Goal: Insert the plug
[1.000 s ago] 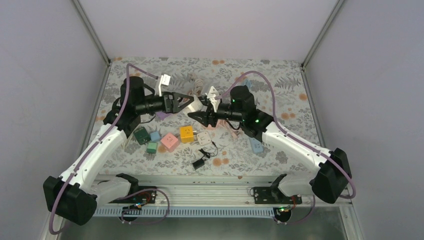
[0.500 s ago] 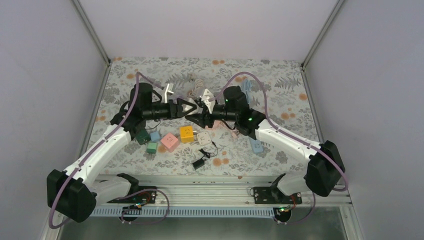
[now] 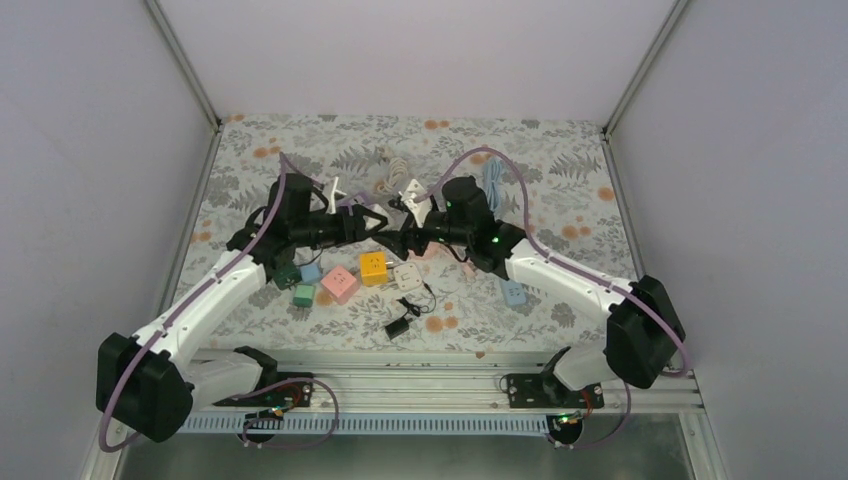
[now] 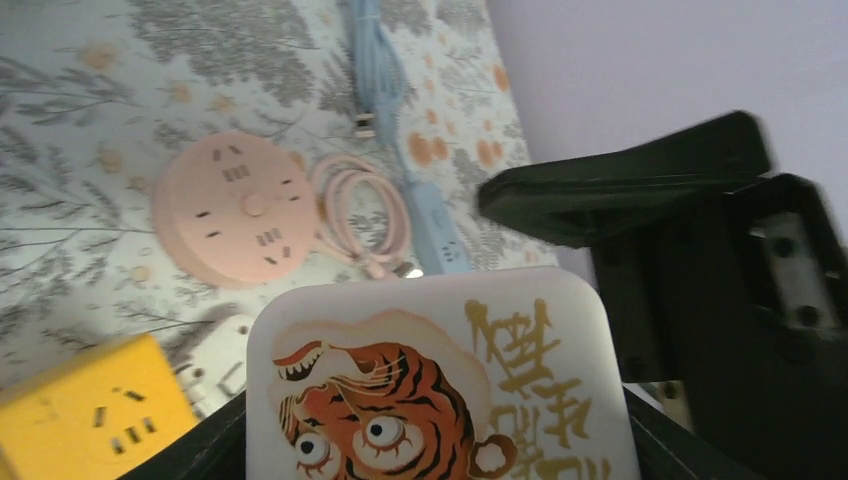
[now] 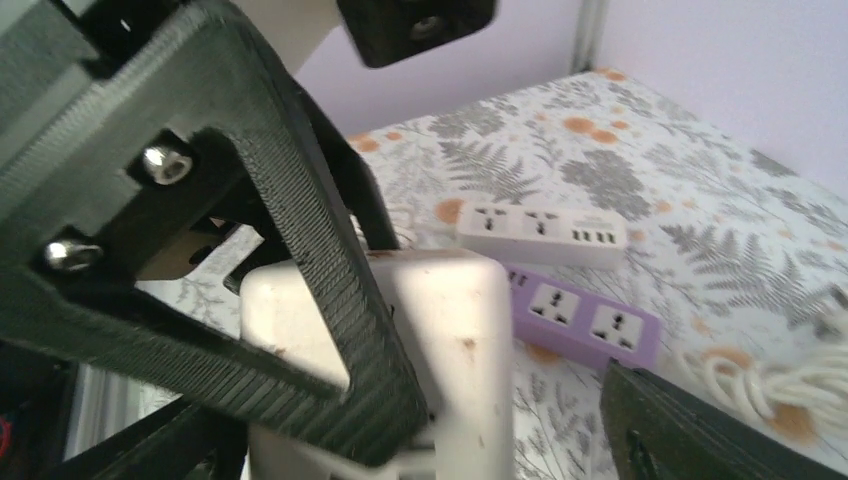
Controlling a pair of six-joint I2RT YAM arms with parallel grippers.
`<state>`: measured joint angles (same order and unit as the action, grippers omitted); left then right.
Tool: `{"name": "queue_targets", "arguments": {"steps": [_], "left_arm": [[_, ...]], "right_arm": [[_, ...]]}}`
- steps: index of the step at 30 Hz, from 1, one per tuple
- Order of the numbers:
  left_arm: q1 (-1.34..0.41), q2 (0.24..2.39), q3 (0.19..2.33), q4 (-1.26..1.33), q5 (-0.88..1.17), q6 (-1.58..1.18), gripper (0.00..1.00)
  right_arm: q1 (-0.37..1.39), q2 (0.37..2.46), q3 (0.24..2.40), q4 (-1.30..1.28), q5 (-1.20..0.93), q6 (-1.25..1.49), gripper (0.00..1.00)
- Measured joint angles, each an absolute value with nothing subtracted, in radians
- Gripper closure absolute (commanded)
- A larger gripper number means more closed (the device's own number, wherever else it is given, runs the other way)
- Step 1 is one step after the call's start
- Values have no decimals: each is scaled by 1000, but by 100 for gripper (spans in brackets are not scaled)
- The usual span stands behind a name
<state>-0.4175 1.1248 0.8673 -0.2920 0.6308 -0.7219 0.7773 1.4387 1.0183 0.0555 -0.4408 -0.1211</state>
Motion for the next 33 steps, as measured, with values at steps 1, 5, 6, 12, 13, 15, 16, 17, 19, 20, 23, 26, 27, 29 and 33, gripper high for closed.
{"name": "queue_targets", "arguments": {"steps": [1, 5, 6, 12, 13, 15, 16, 17, 19, 20, 23, 26, 27, 29, 33], "left_arm": [[-419, 1132, 867, -302, 610, -716, 47], [-430, 1166, 870, -342, 501, -690, 47], [-435, 1170, 870, -348, 470, -685, 47], [-500, 1211, 877, -348, 259, -654, 47], [-519, 1231, 884, -350, 221, -649, 47], [-573, 1296, 915, -352, 142, -637, 48], [-593, 1323, 929, -352, 117, -635, 48], [-621, 1359, 954, -354, 82, -634, 48], [-665, 1425, 1008, -355, 31, -632, 48], [-688, 1462, 1046, -359, 2, -632, 48], [-733, 1556, 1137, -357, -63, -636, 48], [-768, 1647, 1213, -355, -133, -653, 47], [-778, 1669, 1228, -357, -155, -664, 47], [-802, 1716, 1255, -361, -218, -696, 47], [-836, 1784, 1298, -374, -284, -751, 47]], "right_arm": [[777, 1429, 1007, 59, -412, -107, 4], [777, 1378, 966, 21, -295, -29, 3], [777, 1364, 961, -2, -269, -7, 3], [771, 1196, 871, -130, -99, 165, 1], [768, 1166, 858, -155, -66, 199, 0], [741, 1103, 845, -224, 9, 287, 0], [720, 1081, 844, -250, 40, 327, 0], [691, 1059, 844, -276, 71, 373, 0], [640, 1035, 842, -309, 108, 440, 0], [606, 1025, 835, -318, 121, 475, 0], [534, 1011, 802, -331, 135, 536, 0], [472, 1014, 759, -337, 128, 577, 0], [461, 1016, 752, -338, 125, 582, 0], [438, 1023, 739, -337, 110, 592, 0], [413, 1039, 721, -337, 95, 594, 0]]}}
